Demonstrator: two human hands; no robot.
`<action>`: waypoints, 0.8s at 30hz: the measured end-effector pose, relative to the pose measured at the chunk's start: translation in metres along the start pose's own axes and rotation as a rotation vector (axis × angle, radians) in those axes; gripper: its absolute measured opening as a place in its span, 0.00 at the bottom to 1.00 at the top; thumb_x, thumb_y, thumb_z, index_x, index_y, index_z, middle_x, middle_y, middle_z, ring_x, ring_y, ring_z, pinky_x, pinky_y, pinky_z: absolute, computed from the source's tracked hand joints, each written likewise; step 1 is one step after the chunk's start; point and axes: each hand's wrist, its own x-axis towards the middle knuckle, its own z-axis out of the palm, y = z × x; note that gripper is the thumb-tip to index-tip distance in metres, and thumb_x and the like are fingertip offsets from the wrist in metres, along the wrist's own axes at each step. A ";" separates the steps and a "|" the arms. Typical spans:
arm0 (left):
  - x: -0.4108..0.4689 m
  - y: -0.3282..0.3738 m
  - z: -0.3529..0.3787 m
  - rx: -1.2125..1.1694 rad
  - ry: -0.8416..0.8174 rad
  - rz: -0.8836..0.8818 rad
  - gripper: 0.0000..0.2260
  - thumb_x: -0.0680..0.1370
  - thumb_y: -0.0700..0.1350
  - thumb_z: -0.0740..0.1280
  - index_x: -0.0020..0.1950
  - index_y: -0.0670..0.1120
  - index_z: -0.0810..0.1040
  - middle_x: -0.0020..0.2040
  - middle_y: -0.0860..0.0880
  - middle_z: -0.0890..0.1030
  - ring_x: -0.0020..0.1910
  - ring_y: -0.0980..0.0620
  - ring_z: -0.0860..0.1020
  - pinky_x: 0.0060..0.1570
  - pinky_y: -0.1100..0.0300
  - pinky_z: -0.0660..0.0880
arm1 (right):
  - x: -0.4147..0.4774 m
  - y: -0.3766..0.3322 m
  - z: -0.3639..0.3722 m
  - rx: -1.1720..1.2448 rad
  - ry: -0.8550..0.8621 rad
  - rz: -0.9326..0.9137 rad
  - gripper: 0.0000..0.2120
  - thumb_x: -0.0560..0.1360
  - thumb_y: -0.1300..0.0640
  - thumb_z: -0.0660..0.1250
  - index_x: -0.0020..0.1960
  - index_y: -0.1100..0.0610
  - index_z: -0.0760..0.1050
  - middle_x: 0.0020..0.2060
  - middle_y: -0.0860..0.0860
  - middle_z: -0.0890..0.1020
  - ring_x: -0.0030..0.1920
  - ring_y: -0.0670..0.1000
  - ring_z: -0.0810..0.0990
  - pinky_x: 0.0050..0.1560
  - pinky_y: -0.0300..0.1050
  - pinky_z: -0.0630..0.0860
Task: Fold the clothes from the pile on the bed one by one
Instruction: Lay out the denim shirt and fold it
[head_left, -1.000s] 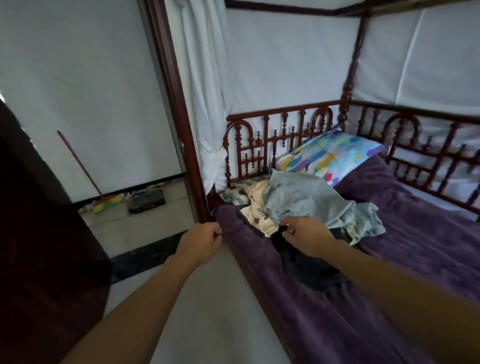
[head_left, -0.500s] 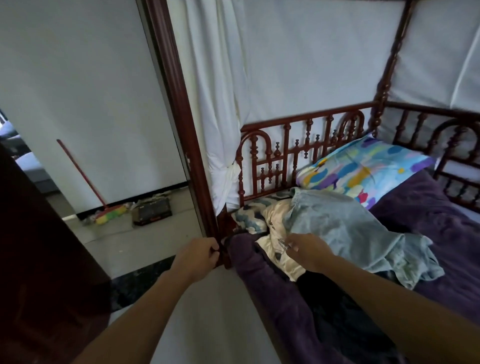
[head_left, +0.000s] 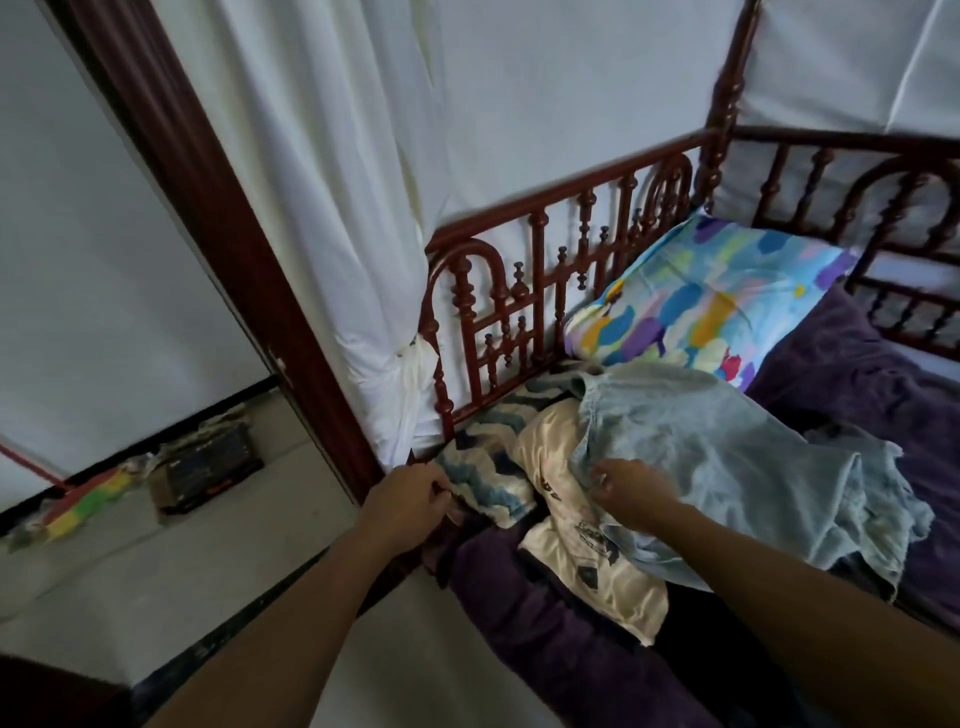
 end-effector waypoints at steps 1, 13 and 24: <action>0.019 -0.007 -0.003 0.000 -0.017 0.012 0.09 0.78 0.47 0.64 0.55 0.48 0.80 0.50 0.50 0.81 0.49 0.50 0.78 0.45 0.59 0.73 | 0.012 -0.003 0.004 0.020 -0.007 0.030 0.16 0.76 0.49 0.61 0.63 0.47 0.75 0.58 0.52 0.80 0.56 0.54 0.79 0.51 0.44 0.73; 0.223 -0.033 0.037 -0.001 -0.300 0.182 0.07 0.78 0.47 0.63 0.51 0.48 0.80 0.41 0.54 0.80 0.39 0.57 0.76 0.40 0.61 0.74 | 0.183 0.019 0.065 0.228 -0.041 0.349 0.13 0.76 0.52 0.62 0.59 0.53 0.75 0.57 0.54 0.80 0.56 0.56 0.79 0.53 0.46 0.74; 0.377 -0.029 0.109 0.063 -0.504 0.342 0.09 0.79 0.45 0.63 0.55 0.45 0.79 0.45 0.47 0.82 0.44 0.48 0.79 0.45 0.50 0.77 | 0.299 0.049 0.152 0.399 0.174 0.866 0.17 0.77 0.51 0.61 0.63 0.56 0.70 0.62 0.54 0.73 0.64 0.57 0.71 0.57 0.53 0.73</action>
